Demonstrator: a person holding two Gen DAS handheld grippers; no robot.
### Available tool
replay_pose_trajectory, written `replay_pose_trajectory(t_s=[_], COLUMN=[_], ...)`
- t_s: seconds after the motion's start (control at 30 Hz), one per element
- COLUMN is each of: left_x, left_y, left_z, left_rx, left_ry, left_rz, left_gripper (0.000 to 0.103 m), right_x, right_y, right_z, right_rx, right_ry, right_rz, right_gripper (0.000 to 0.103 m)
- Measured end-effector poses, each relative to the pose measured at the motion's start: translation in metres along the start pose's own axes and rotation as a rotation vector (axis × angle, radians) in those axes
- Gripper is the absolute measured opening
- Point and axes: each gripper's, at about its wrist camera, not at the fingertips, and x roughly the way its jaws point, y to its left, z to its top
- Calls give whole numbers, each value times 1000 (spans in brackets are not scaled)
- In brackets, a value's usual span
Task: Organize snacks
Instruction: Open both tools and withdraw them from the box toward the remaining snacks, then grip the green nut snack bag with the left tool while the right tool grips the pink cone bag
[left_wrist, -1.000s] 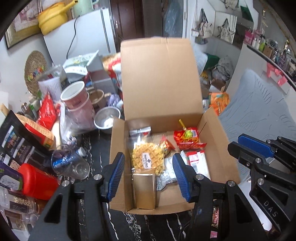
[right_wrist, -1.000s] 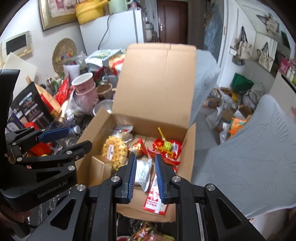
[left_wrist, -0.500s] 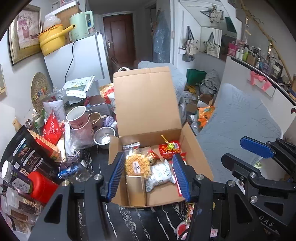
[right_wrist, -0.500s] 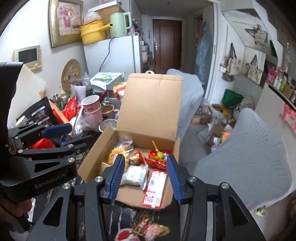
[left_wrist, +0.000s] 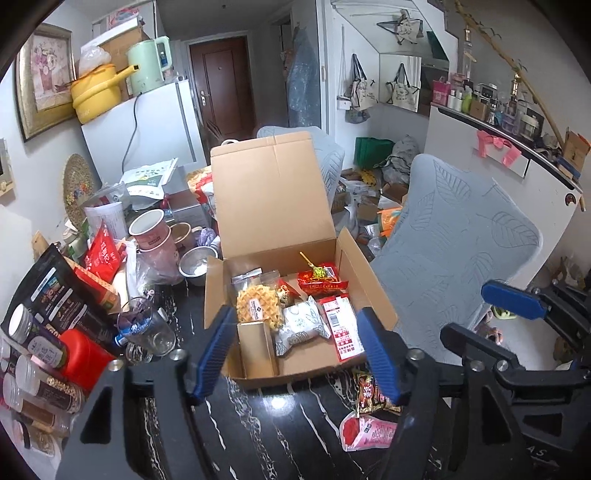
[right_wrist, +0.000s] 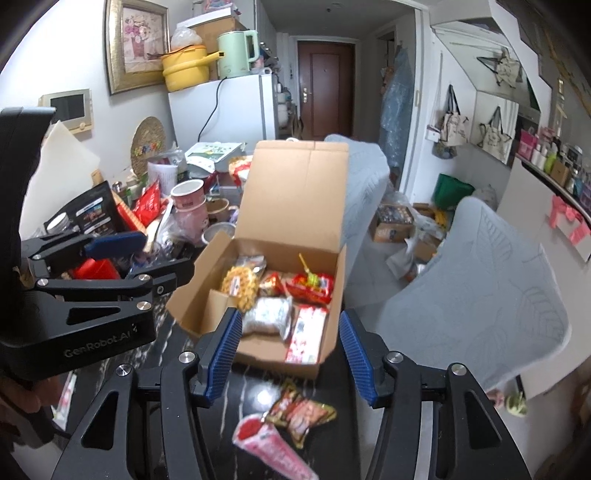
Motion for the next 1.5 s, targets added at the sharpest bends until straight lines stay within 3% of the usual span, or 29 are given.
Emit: replay_pose_trajectory(t_s=[0.1,0.63,1.2,1.5], left_x=[-4,10,81,136], left_y=[-6,-43,-107,-123], left_z=[-10,-61,-92,-106], left_rx=[16,42,53,59], left_ry=[0,122,318,421], left_rz=[6,-49,-162,-164], left_gripper=[75,75,75,75], right_x=[-3,-4,31,63], right_y=[-2,-25,-82,-111], right_z=[-14,-78,-123,-139], right_rx=[16,77,147,147], right_ry=[14,136,278,353], right_rz=[7,19,16,39], right_gripper=[55,55,55,55])
